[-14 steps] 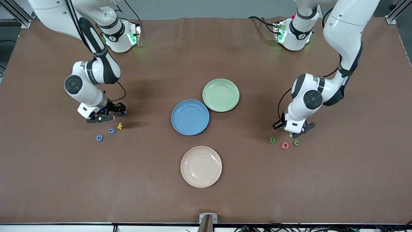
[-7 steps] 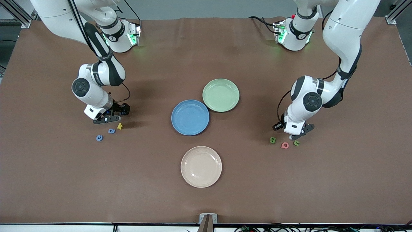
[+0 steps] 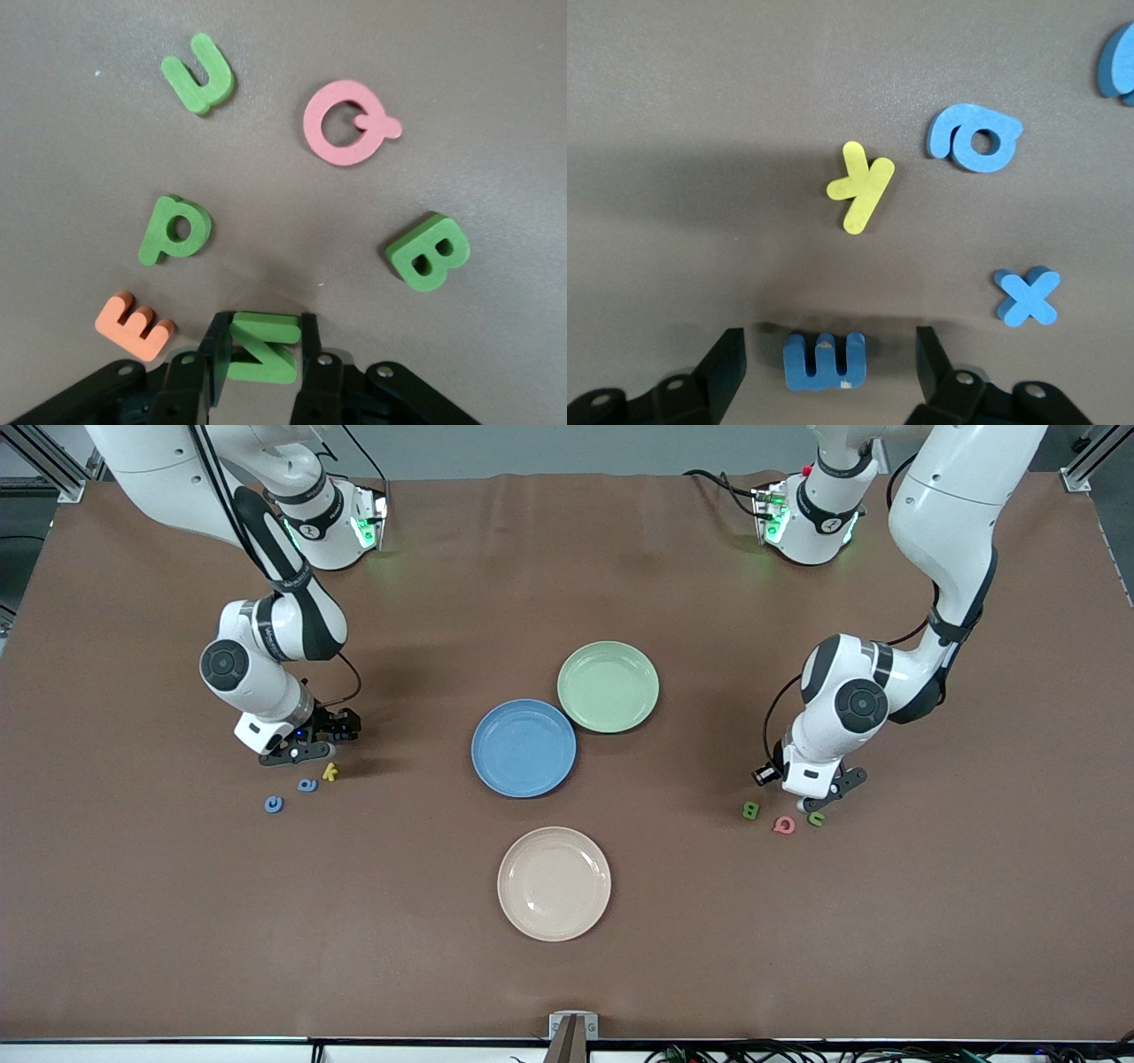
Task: Sort letters by color into matching plates
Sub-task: 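Grasp the green M with the left gripper while the right gripper grasps blue E, then carry the green M to the green plate while the right gripper carries E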
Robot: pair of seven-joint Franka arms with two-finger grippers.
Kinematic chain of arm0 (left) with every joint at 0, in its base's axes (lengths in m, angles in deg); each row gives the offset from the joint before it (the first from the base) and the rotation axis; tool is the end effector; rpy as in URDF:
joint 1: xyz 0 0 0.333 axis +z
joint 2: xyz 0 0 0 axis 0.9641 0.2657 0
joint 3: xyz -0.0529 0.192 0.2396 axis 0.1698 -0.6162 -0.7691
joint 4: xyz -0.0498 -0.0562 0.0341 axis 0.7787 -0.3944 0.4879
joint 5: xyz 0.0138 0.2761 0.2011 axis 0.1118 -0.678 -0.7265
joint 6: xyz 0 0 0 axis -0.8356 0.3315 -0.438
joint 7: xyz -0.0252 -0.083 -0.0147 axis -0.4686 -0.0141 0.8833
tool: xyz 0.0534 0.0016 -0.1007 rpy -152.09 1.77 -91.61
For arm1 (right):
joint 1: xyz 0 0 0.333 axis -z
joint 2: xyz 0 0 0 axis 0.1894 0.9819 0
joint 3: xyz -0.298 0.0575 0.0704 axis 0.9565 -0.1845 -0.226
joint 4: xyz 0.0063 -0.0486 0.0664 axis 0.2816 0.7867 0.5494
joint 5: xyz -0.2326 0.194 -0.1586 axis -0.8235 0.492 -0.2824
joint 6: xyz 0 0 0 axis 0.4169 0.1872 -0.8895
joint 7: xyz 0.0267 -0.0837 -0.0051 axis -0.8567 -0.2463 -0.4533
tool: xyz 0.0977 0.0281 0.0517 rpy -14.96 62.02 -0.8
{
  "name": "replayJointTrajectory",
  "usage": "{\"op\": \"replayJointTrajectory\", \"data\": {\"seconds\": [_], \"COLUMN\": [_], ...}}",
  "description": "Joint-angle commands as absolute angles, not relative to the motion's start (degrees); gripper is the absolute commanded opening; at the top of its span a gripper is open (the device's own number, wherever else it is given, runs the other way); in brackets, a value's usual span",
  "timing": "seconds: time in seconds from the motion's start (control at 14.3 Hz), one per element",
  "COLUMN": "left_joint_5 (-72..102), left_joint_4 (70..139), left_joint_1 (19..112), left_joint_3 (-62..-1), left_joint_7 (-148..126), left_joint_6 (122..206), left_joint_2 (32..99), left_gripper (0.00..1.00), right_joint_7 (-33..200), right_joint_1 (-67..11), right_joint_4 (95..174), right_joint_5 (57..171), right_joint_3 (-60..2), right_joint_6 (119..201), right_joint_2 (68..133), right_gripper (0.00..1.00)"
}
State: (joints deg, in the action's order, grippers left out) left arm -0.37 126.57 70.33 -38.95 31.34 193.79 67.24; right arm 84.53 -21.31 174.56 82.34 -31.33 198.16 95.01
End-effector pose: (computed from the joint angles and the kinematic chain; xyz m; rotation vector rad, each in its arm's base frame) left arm 0.5270 -0.1417 0.2189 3.0217 0.7941 -0.0484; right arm 0.4570 0.0559 0.2107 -3.1096 -0.2380 0.0966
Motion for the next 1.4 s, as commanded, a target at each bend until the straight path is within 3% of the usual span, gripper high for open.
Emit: {"op": "replayJointTrajectory", "data": {"seconds": [0.0, 0.35, 0.56, 0.63, 0.84, 0.91, 1.33], "left_joint_5": [-1.83, -1.83, -1.83, -1.83, -1.83, -1.83, -1.83], "left_joint_4": [126.73, 127.34, 127.87, 127.78, 127.78, 127.78, 129.36], "left_joint_1": [69.85, 68.88, 68.88, 68.79, 68.62, 67.75, 58.09], "left_joint_3": [-38.26, -33.43, -28.51, -26.67, -21.57, -20.86, -20.85], "left_joint_7": [32.45, 33.85, 39.2, 41.83, 49.57, 51.77, 68.11], "left_joint_6": [187.97, 180.84, 180.83, 180.92, 181.44, 181.8, 186.88], "left_joint_2": [61.89, 55.82, 55.28, 55.46, 56.42, 56.95, 59.59], "left_gripper": [0.0, 0.0, 0.0, 0.0, 0.0, 0.0, 0.0], "right_joint_7": [85.42, 85.59, 85.59, 85.68, 85.6, 85.33, 72.37], "right_joint_1": [-21.73, -21.73, -21.81, -21.81, -21.81, -21.73, -22.69], "right_joint_4": [174.76, 175.02, 175.11, 175.11, 174.94, 174.67, 169.67], "right_joint_5": [83.91, 83.91, 83.91, 83.91, 83.91, 83.91, 84.0], "right_joint_3": [-31.34, -31.34, -31.34, -31.34, -31.26, -31.26, -34.67], "right_joint_6": [198.03, 197.77, 197.5, 197.33, 196.54, 195.32, 185.47], "right_joint_2": [95.04, 95.39, 95.39, 95.39, 95.31, 95.13, 92.93], "right_gripper": [0.8, 0.74, 0.58, 0.5, 0.08, 0.01, 0.0]}}
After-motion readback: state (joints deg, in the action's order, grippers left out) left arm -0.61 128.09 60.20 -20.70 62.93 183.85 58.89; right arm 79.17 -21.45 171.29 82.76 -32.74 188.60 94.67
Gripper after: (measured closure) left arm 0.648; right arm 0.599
